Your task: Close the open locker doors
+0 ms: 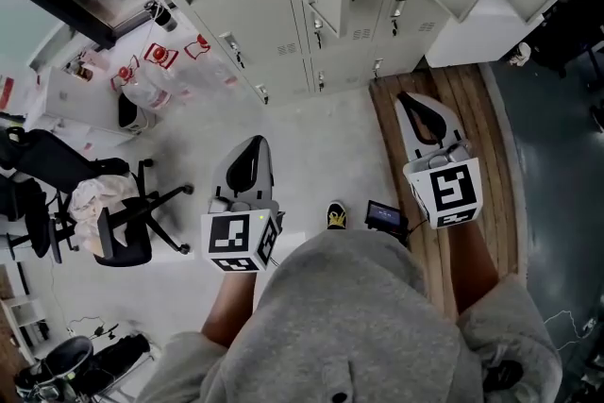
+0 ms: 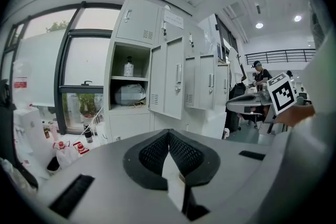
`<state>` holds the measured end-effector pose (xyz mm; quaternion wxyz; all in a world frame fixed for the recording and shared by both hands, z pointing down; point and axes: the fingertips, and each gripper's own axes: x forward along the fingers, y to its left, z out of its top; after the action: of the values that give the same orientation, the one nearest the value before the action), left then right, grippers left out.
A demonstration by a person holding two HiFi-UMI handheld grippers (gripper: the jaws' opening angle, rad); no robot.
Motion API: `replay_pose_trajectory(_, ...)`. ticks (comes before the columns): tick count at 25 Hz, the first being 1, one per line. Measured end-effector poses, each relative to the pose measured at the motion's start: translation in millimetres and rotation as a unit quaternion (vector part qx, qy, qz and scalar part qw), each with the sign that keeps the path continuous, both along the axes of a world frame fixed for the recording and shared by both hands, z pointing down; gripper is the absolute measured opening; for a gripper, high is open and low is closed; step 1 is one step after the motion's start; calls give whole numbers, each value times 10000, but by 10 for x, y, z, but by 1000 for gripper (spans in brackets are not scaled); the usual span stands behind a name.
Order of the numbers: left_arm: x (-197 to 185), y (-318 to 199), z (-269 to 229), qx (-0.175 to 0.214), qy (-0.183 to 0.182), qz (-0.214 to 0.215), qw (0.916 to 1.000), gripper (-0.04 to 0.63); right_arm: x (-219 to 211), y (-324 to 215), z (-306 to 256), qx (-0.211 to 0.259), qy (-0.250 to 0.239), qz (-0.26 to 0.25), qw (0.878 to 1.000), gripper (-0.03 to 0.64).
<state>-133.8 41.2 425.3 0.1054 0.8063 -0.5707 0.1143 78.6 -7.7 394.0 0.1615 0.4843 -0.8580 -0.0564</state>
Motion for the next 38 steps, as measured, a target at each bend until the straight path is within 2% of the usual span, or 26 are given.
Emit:
replay_pose_trajectory(5,38,-163,8,-65,-66,-63,9999,11,-7,-204,-7,-1,-206,-93,9997,31)
replay_pose_trajectory(14,-61,-242,-86,81,-82,-272,9996,11,-78,-433,-224,16,-754,-288,9967,32)
replay_pose_trajectory(21,-230,-373,-138,95,-122,-294,9994,11,-207,-674,-362,-83,-1196,-348,9922,32)
replay_pose_trajectory(33,-716,-836,-173,186,-99,-270,9994,12,-469,-1375,-624,0,-1564,-264,9873,37)
replay_pose_trajectory(38,-831,-1026,-172,188,-86,-239,9995,11,-558,-1599,-720,34,-1596,-374,9865,98)
